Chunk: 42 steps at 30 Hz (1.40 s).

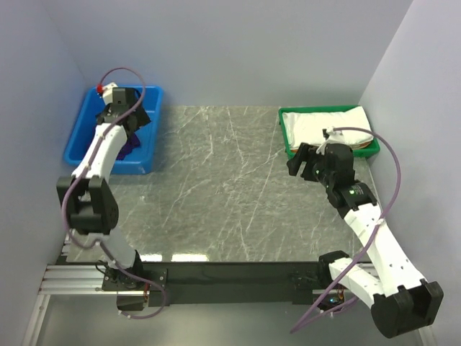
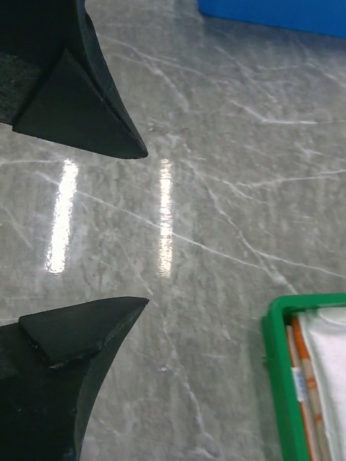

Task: Fold and stack the towels
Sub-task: Grab crumpled towel

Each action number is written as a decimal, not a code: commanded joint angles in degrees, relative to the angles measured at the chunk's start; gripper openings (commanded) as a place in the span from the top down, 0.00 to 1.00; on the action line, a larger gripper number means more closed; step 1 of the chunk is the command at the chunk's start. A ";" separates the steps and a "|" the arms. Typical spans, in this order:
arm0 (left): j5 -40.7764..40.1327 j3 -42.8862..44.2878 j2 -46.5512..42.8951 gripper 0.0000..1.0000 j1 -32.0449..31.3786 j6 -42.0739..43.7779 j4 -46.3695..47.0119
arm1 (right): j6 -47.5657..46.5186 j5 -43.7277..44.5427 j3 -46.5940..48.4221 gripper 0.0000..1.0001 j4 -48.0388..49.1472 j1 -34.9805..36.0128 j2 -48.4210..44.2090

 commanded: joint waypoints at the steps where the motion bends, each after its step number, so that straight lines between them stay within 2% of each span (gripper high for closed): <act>1: -1.74 4.74 6.85 0.00 5.13 -0.66 -1.50 | -0.96 -3.39 -3.38 0.16 5.39 1.00 -2.19; 6: -0.78 10.43 16.44 0.01 11.11 -1.89 0.44 | -1.83 -7.26 -6.29 0.16 7.24 1.88 -2.98; 9: -1.03 13.87 22.33 0.02 12.09 -2.16 2.09 | -2.36 -9.64 -7.78 0.16 8.12 2.32 -2.89; 12: -1.13 15.11 26.20 0.11 12.52 -1.71 4.73 | -2.97 -10.60 -8.14 0.16 8.48 2.59 -2.54; 13: -0.43 15.55 28.04 0.23 12.70 -1.63 5.96 | -3.06 -10.69 -8.14 0.17 8.48 2.68 -2.37; 15: 1.59 16.86 29.81 0.37 13.05 -1.36 6.85 | -3.41 -11.31 -8.31 0.17 8.30 2.76 -1.93; 16: 2.55 17.13 30.95 0.64 13.14 -1.10 7.20 | -3.50 -11.48 -8.31 0.17 8.30 2.85 -1.23; 17: 3.00 17.48 31.30 0.79 13.05 -0.84 7.20 | -3.59 -12.36 -8.40 0.18 8.30 2.94 -0.70; 19: 3.18 18.45 30.53 0.99 13.05 -0.40 6.77 | -3.68 -13.15 -8.14 0.18 7.95 3.03 0.26; 21: 3.26 18.02 28.33 0.99 13.05 -0.22 6.67 | -4.03 -13.51 -7.26 0.19 7.43 3.11 0.62; 28: 6.25 18.71 11.65 0.99 10.69 1.36 8.43 | -4.12 -11.84 -7.34 0.19 6.81 3.38 -1.13; 31: 12.12 21.87 7.15 0.99 8.05 2.15 6.86 | -4.03 -12.10 -7.70 0.19 6.81 3.38 -1.84; 33: 15.55 25.38 5.04 0.99 4.98 2.07 5.02 | -3.86 -12.45 -7.70 0.19 6.37 3.47 -2.62; 38: 16.97 33.11 1.61 0.99 -5.73 2.86 2.19 | -3.59 -12.10 -8.49 0.19 6.37 3.47 -5.35; 41: 19.69 31.73 -1.90 0.98 -9.17 0.93 3.85 | -3.42 -12.19 -8.84 0.19 6.37 3.47 -6.76; 42: 20.83 28.33 -4.18 0.97 -10.75 -0.56 4.47 | -3.33 -12.28 -9.01 0.19 6.19 3.38 -7.37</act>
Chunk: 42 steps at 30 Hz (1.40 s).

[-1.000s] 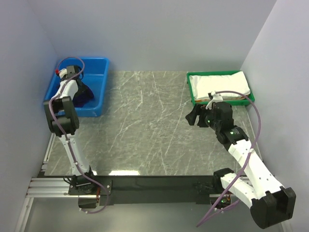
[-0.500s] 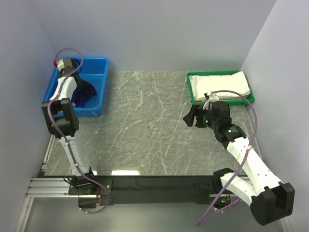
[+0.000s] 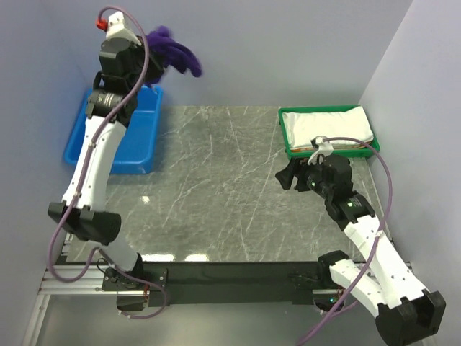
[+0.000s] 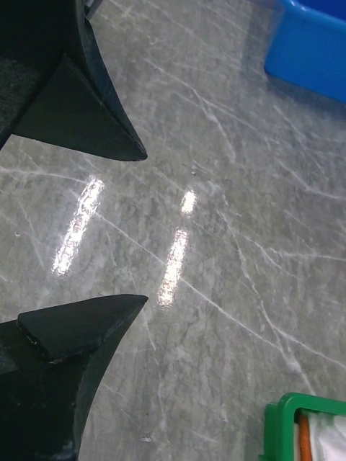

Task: Fold and stack the towels
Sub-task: Grab crumpled towel, then move the towel to the center of the board

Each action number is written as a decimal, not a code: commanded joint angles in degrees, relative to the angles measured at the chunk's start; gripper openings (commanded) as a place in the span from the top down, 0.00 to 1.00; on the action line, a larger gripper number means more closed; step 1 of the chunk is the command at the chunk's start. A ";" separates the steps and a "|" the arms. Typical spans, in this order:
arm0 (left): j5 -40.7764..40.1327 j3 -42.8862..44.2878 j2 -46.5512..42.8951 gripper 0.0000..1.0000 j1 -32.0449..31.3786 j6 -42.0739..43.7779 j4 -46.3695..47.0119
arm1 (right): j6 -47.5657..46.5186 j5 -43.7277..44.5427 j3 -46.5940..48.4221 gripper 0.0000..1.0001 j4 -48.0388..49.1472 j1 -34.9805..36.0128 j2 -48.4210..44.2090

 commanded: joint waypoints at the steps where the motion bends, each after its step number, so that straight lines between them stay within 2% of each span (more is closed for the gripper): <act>1: 6.41 -5.48 -5.11 0.93 -2.61 -2.32 1.17 | -0.29 -0.04 -1.10 0.19 0.84 0.49 -2.48; 3: 7.13 -14.26 -8.79 0.90 -5.59 -3.63 3.64 | -0.03 -0.04 -1.54 0.19 0.93 0.49 -3.44; 4: 7.22 -17.78 -10.12 0.85 -6.74 -3.81 4.78 | -0.03 -0.04 -1.63 0.19 0.93 0.41 -3.71; 5: 9.74 -24.86 -11.44 0.82 -9.10 -4.25 6.88 | 0.15 -0.12 -1.72 0.19 0.93 0.49 -3.97; 7: 11.78 -32.36 -15.13 0.61 -12.00 -5.31 9.43 | 0.06 -0.30 -1.89 0.18 1.02 0.49 -4.33; 8: 11.97 -38.84 -16.19 0.53 -15.59 -5.31 10.23 | 0.06 -0.39 -1.89 0.18 1.10 0.49 -4.33; 9: 11.62 -41.78 -18.37 0.42 -17.45 -5.40 11.02 | 0.06 -0.74 -1.89 0.18 1.01 0.49 -4.15; 10: 11.35 -44.33 -19.44 0.25 -19.21 -5.31 10.85 | 0.23 -1.09 -2.07 0.18 1.10 0.49 -3.98; 11: 9.70 -48.18 -20.41 0.20 -22.36 -4.96 10.42 | 0.32 -1.70 -2.59 0.18 1.54 0.67 -3.80; 13: 7.93 -51.72 -23.66 0.13 -24.49 -5.13 7.96 | 0.50 -4.33 -3.04 0.20 2.59 1.11 -2.49; 15: 5.75 -57.69 -27.08 0.13 -25.03 -6.36 6.99 | 0.85 -5.13 -3.21 0.23 3.21 2.07 -0.21; 19: 0.20 -67.97 -29.30 0.16 -24.94 -7.94 6.55 | 0.86 -0.85 -2.34 0.26 3.21 6.46 5.59; 24: 0.01 -70.37 -23.87 0.19 -24.68 -9.44 10.14 | -0.99 3.83 3.98 0.30 1.63 9.19 17.87; 29: -2.17 -64.86 -15.25 0.20 -24.68 -8.48 13.40 | -1.26 8.92 12.67 0.33 1.36 10.78 29.85; 35: -7.79 -57.28 -4.43 0.26 -24.76 -6.81 14.10 | -0.82 22.19 21.28 0.34 -0.92 9.81 42.24; 42: -11.41 -51.74 5.23 0.36 -24.59 -6.19 13.66 | -1.08 22.38 28.77 0.34 -2.59 8.40 54.64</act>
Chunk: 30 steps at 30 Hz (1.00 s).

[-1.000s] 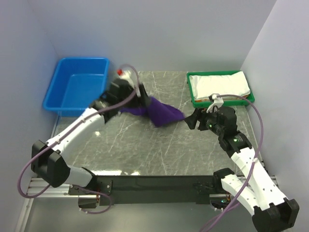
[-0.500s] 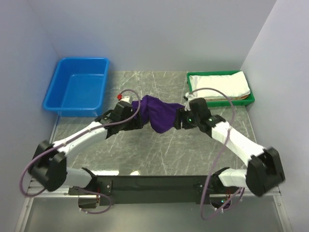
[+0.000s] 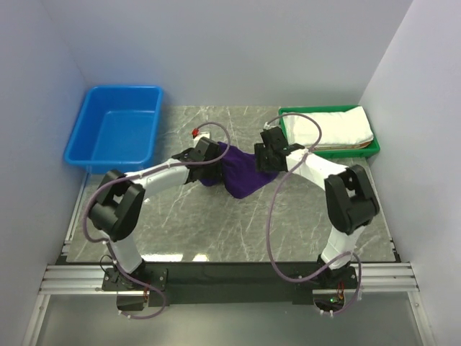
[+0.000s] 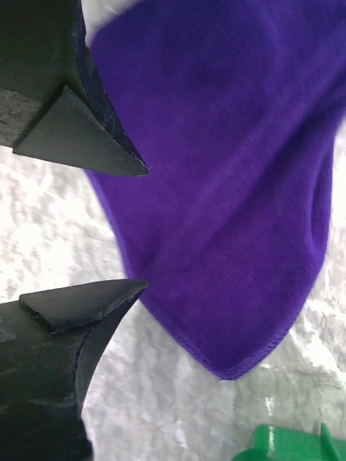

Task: Fold and stack the towels
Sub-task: Move the towel to the center of the board, then flatten out the crumpled towel

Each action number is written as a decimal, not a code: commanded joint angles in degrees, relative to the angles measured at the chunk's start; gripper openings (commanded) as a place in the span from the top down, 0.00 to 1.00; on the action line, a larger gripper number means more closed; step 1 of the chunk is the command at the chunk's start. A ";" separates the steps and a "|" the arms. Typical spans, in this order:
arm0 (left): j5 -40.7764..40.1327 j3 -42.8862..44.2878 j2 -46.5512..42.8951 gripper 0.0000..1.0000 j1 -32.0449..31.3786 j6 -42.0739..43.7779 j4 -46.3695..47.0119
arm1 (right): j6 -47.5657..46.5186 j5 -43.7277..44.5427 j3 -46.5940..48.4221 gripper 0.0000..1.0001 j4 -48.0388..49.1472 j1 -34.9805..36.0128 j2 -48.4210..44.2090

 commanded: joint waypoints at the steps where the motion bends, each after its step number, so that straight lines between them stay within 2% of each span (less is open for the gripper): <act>1: -3.56 3.77 3.04 0.37 0.07 1.09 0.64 | -0.49 2.97 4.30 0.34 -1.61 -0.60 3.54; 5: -3.04 4.58 6.20 0.41 0.15 1.00 0.98 | -0.67 2.70 5.45 0.36 -1.78 -0.78 6.89; 8: -3.04 4.40 7.69 0.48 0.07 0.83 1.69 | -0.58 2.79 5.27 0.40 -1.43 -1.21 8.20; 10: -3.12 5.01 8.49 0.57 0.07 1.00 1.43 | -0.58 2.44 4.83 0.44 -1.17 -1.22 8.74; 11: -3.04 5.19 8.84 0.64 0.07 1.26 1.08 | -0.58 2.44 4.74 0.51 -0.99 -1.39 9.09; 12: -3.04 5.45 8.84 0.84 0.07 1.53 0.55 | -0.67 2.09 4.65 0.57 -1.25 -1.48 9.26; 13: -3.47 5.89 8.67 0.94 0.15 1.96 0.02 | -0.84 2.00 4.04 0.63 -1.08 -1.39 9.27; 14: -4.87 6.07 7.62 0.99 0.15 2.23 -0.50 | -0.76 1.83 3.69 0.82 -0.99 -1.39 9.18; 16: -7.24 6.85 5.95 0.99 0.15 3.19 -2.87 | -0.84 1.65 2.73 0.96 -0.99 -1.48 8.57; 17: -10.04 7.30 3.86 0.99 0.15 3.63 -3.93 | -0.93 1.82 2.37 1.00 -1.08 -1.57 7.52; 21: -18.32 11.24 -1.17 0.99 0.68 6.36 -9.90 | -0.41 2.35 1.14 1.00 -3.54 -1.57 1.98; 25: -25.43 20.54 -3.81 0.99 1.38 11.45 -17.11 | 0.91 0.95 -0.87 1.00 -7.93 -1.57 -5.48; 30: -28.62 28.65 -6.18 0.96 1.38 21.46 -20.20 | 2.76 -4.84 -7.38 1.00 -10.48 -1.22 -18.67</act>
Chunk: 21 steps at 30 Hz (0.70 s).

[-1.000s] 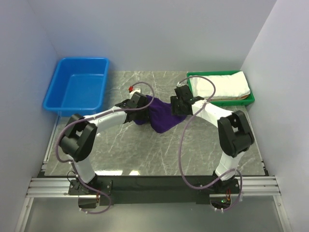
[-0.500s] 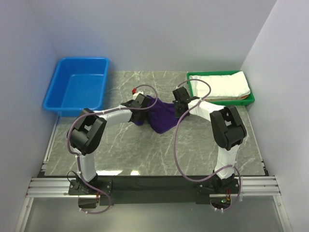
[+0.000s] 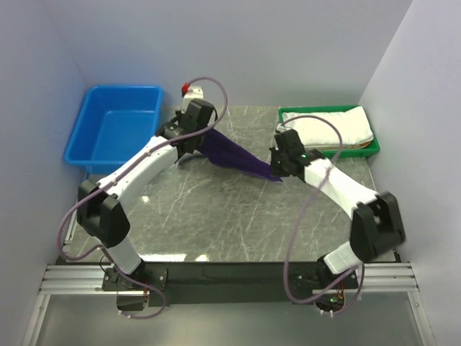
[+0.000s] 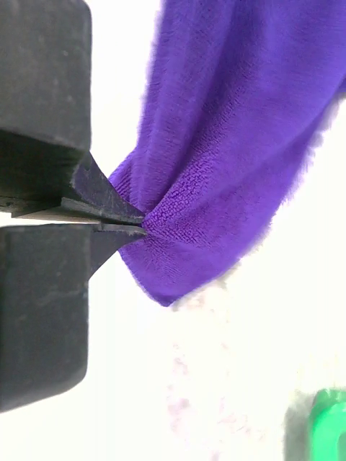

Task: Fold and stack the towels
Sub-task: Flatten out the crumpled towel

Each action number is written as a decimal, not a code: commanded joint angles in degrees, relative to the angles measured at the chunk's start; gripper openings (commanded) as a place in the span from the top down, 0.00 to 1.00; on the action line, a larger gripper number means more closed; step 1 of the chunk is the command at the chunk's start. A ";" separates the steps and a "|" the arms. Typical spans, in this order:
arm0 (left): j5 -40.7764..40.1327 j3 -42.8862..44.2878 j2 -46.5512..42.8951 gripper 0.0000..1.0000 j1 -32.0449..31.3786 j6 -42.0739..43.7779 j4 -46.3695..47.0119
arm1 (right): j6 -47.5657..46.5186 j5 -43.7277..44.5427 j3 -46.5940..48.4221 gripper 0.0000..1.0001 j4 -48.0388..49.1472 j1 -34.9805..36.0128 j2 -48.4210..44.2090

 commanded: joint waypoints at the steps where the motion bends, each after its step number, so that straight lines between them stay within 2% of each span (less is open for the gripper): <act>1: -5.30 6.66 -3.87 0.95 0.20 11.32 -2.82 | 1.82 -3.82 -4.75 1.00 -3.66 0.01 -8.40; 4: -3.28 12.71 -2.73 0.93 0.20 16.35 -4.48 | 2.61 -6.29 -8.71 1.00 -4.37 0.89 -14.56; 8: 2.16 18.19 4.45 0.89 0.38 20.05 -5.37 | 3.58 -7.35 -12.42 1.00 -3.93 1.24 -20.45; 14: 4.56 23.73 17.38 0.88 0.20 17.34 -10.81 | 3.23 -1.72 -12.87 1.00 -3.14 1.06 -20.29; 17: 7.45 19.96 19.23 0.86 0.56 20.40 -2.31 | 3.84 -3.21 -11.90 1.00 -1.92 1.06 -18.45; 20: 10.62 22.93 24.58 0.79 0.73 21.29 0.69 | 4.54 -4.18 -12.42 1.00 -0.33 1.15 -15.99; 21: 10.62 25.64 26.00 0.64 0.73 21.20 0.70 | 4.89 -3.92 -12.60 1.00 -0.15 1.06 -15.54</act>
